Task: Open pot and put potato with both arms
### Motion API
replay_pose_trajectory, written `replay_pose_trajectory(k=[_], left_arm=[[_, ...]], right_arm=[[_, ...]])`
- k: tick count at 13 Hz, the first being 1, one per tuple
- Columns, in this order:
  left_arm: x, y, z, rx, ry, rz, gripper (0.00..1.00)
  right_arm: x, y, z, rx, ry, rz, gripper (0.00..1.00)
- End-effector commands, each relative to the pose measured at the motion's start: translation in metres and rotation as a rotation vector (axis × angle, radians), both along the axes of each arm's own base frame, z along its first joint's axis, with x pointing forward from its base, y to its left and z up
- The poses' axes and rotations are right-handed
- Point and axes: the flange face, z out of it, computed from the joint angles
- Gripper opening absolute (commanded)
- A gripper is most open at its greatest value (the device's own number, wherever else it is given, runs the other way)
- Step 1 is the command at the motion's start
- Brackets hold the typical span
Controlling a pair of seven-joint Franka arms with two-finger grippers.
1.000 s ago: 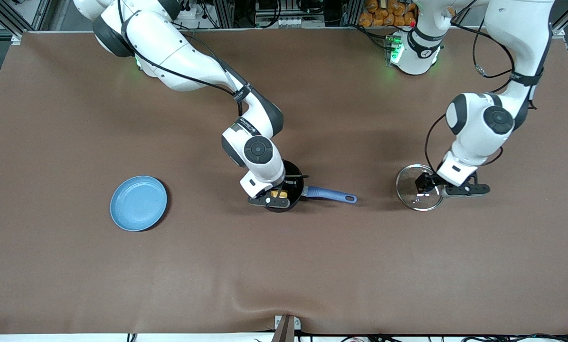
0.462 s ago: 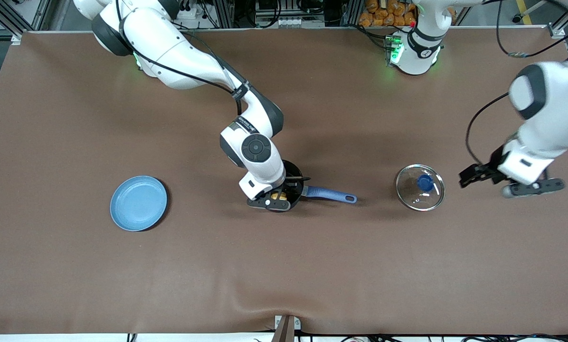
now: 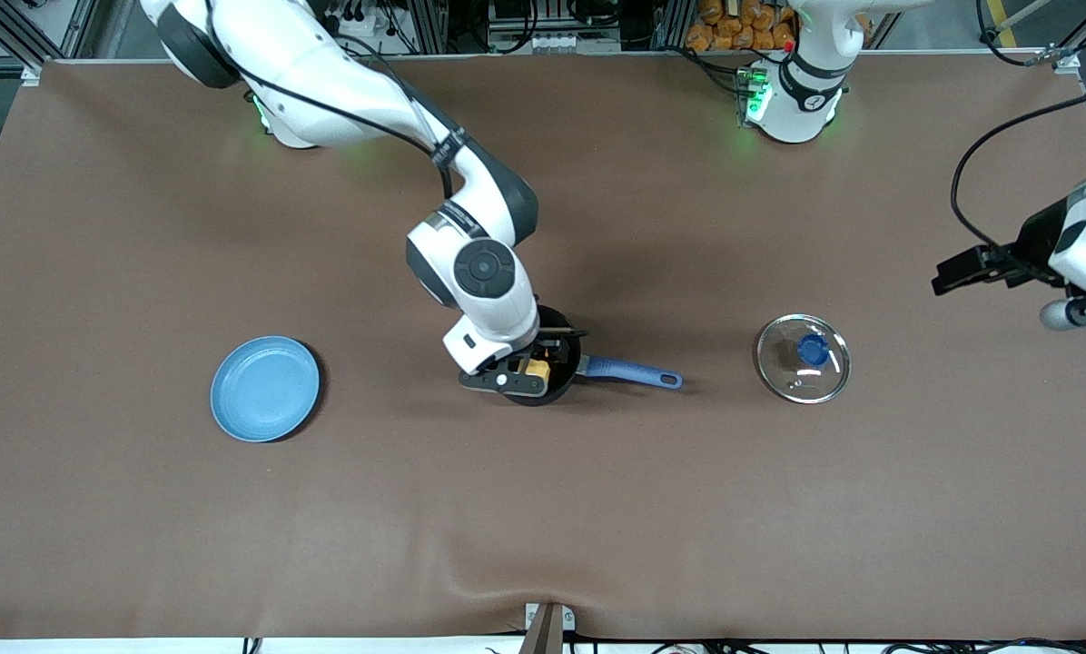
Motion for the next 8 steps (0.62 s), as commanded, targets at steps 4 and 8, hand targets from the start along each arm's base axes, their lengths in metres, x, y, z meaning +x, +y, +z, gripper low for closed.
replay_pose_trajectory(k=[4,8], left_arm=[[-0.022,-0.003,0.028,0.006,0.012,0.006,1.0],[-0.034,-0.03,0.034,0.082,0.041,0.008,1.0]], right_arm=[[0.042,-0.165,0.134,-0.095,0.032,-0.042,1.0],[0.033,-0.247,0.199,-0.119,0.032,0.061,1.0]])
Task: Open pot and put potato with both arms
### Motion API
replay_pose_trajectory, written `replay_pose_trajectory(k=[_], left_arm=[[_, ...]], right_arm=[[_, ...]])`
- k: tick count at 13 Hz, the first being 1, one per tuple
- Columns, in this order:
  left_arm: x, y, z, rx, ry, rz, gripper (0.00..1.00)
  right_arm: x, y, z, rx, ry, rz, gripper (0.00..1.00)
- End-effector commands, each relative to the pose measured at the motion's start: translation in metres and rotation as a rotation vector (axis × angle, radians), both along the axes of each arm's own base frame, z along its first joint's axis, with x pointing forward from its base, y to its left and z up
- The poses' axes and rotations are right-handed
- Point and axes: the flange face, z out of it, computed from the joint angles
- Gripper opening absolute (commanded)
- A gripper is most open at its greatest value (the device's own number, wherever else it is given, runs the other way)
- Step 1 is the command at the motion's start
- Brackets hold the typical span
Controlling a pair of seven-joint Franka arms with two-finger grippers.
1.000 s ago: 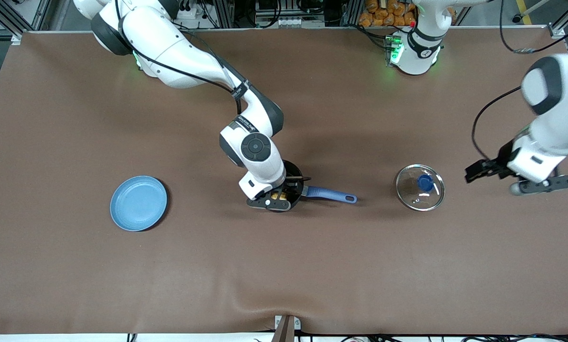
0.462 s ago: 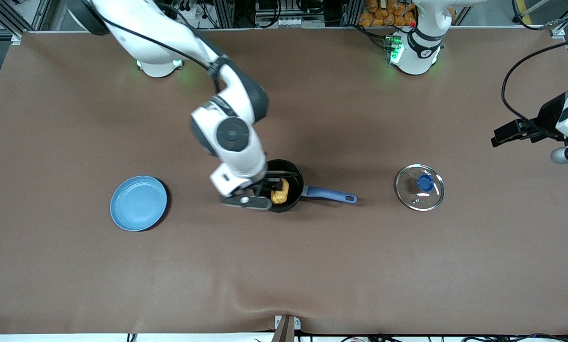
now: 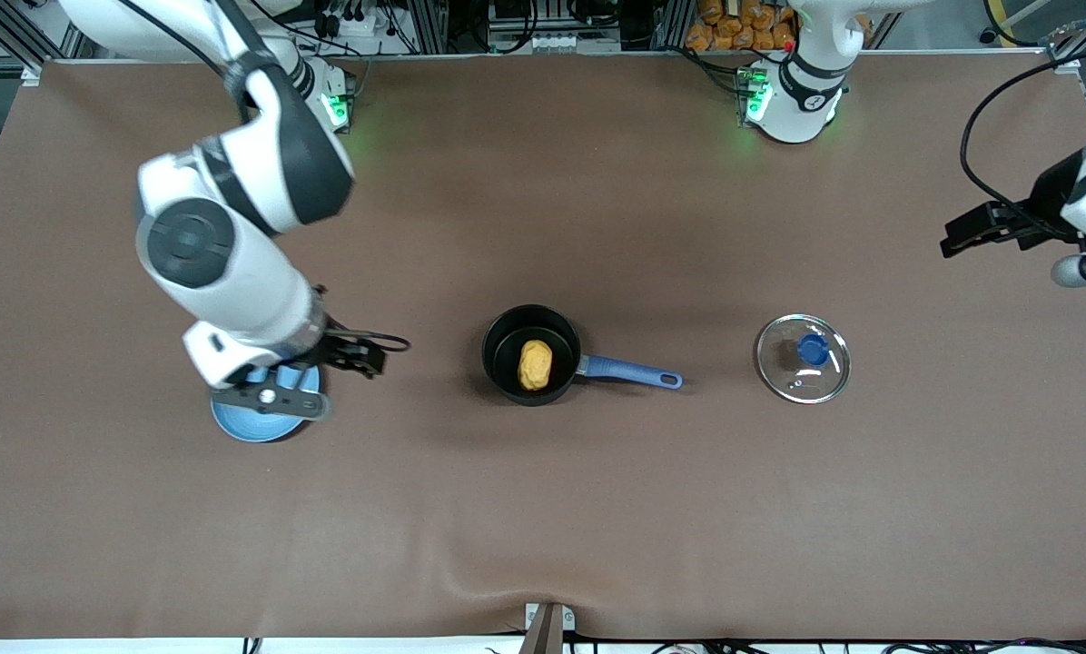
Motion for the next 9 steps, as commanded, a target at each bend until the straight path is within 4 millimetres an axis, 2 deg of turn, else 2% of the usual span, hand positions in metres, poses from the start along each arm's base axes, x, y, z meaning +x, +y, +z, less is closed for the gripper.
replay_pose_trajectory(k=[1,3,4,5,7,9], left_arm=[[-0.009,-0.011,0.01,0.044,0.009,0.021,1.0],[-0.01,-0.014,0.01,0.044,0.01,0.019,1.0],[-0.009,-0.014,0.011,0.045,0.007,0.008,1.0],[-0.01,-0.014,0.012,0.043,0.006,0.007,1.0],[-0.009,-0.009,0.027,0.041,-0.023,0.011,1.0],[-0.023,-0.01,0.046,0.044,-0.046,0.006,1.0]], right_arm=[[-0.023,-0.056,0.033,0.0,0.008,0.06,1.0],[-0.034,-0.121,0.057,0.07,0.015,0.035,1.0],[-0.041,-0.147,0.068,0.074,0.013,0.046,1.0],[-0.048,-0.168,0.078,0.072,0.014,0.05,1.0],[-0.059,-0.201,0.094,0.07,0.006,0.054,1.0],[-0.071,-0.232,0.111,0.072,-0.022,0.05,1.0]])
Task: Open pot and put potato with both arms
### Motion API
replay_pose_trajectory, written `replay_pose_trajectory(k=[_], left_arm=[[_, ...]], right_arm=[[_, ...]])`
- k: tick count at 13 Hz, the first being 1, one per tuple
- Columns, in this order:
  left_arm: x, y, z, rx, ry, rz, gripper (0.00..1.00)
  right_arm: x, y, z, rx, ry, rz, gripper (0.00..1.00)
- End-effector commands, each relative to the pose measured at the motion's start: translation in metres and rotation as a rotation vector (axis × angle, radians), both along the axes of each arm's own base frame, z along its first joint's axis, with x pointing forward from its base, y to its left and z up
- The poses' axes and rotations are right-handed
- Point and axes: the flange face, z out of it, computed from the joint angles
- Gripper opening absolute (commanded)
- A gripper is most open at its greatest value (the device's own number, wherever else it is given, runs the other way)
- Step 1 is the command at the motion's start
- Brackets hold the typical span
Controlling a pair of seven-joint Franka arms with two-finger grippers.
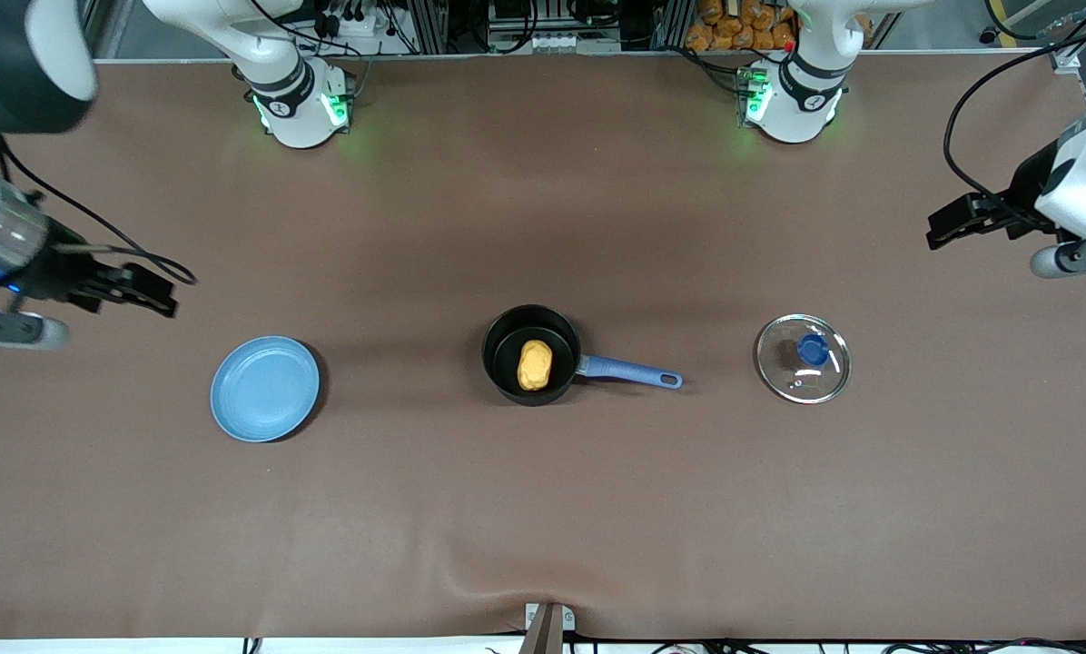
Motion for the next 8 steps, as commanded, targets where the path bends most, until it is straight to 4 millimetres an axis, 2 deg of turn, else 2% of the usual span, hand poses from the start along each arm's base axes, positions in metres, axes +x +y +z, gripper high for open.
replay_pose_trajectory(k=[1,3,4,8], left_arm=[[-0.019,0.003,0.031,0.022,-0.04,-0.007,1.0],[-0.028,0.001,0.039,0.023,-0.06,-0.014,1.0],[-0.035,-0.003,0.042,0.02,-0.075,-0.021,1.0],[-0.033,-0.011,0.044,0.014,-0.097,-0.075,1.0]], right_arm=[[-0.024,-0.029,0.018,0.022,-0.026,0.019,1.0],[-0.033,-0.056,0.022,0.024,-0.034,0.037,1.0],[-0.036,-0.06,0.022,0.025,-0.034,0.036,1.0],[-0.039,-0.064,0.027,0.026,-0.045,0.03,1.0]])
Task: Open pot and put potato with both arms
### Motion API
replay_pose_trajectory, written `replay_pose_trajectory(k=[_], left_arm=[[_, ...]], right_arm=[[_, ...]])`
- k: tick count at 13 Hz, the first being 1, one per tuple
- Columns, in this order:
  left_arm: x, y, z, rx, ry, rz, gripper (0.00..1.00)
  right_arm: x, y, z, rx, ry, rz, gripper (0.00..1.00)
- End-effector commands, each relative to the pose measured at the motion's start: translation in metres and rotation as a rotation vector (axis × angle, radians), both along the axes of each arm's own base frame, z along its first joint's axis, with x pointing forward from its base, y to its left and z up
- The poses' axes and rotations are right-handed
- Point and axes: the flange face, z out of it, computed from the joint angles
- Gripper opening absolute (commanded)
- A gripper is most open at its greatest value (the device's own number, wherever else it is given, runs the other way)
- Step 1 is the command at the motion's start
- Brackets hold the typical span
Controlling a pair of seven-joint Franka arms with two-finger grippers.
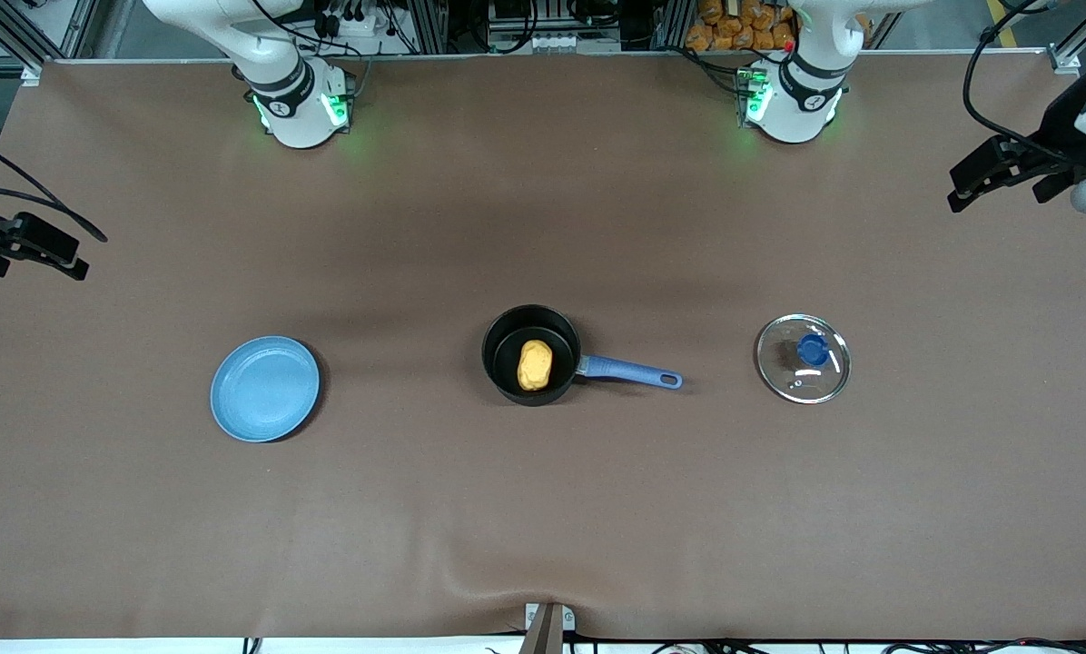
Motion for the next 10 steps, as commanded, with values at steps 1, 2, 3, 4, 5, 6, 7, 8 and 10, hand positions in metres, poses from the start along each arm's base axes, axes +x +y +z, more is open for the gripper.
replay_pose_trajectory(k=[1,2,3,4,5,6,7,8,10], left_arm=[[-0.001,0.002,0.002,0.018,-0.019,-0.039,1.0],[0.002,0.003,0.004,0.016,-0.022,-0.033,1.0],[0.003,0.006,0.006,0.017,-0.026,-0.027,1.0],[0.002,0.006,0.007,0.017,-0.026,-0.027,1.0],[0.002,0.005,0.008,0.016,-0.027,-0.027,1.0],[0.001,0.006,0.007,0.012,-0.019,-0.021,1.0],[0.0,0.007,0.007,0.012,-0.013,-0.017,1.0],[0.0,0.007,0.006,0.01,-0.011,-0.014,1.0],[-0.001,0.008,0.007,0.011,-0.005,-0.013,1.0]], right_arm=[[-0.01,-0.001,0.003,0.022,-0.009,0.01,1.0],[-0.011,-0.003,0.004,0.022,-0.011,0.007,1.0],[-0.011,-0.01,0.003,0.019,-0.011,-0.006,1.0],[-0.01,-0.004,0.003,0.019,-0.011,0.005,1.0],[-0.01,-0.001,0.004,0.018,-0.012,0.009,1.0],[-0.01,0.0,0.004,0.018,-0.014,0.011,1.0],[-0.01,0.001,0.005,0.012,-0.013,0.014,1.0],[-0.01,-0.001,0.005,0.011,-0.012,0.011,1.0],[-0.01,-0.002,0.004,0.011,-0.01,0.01,1.0]])
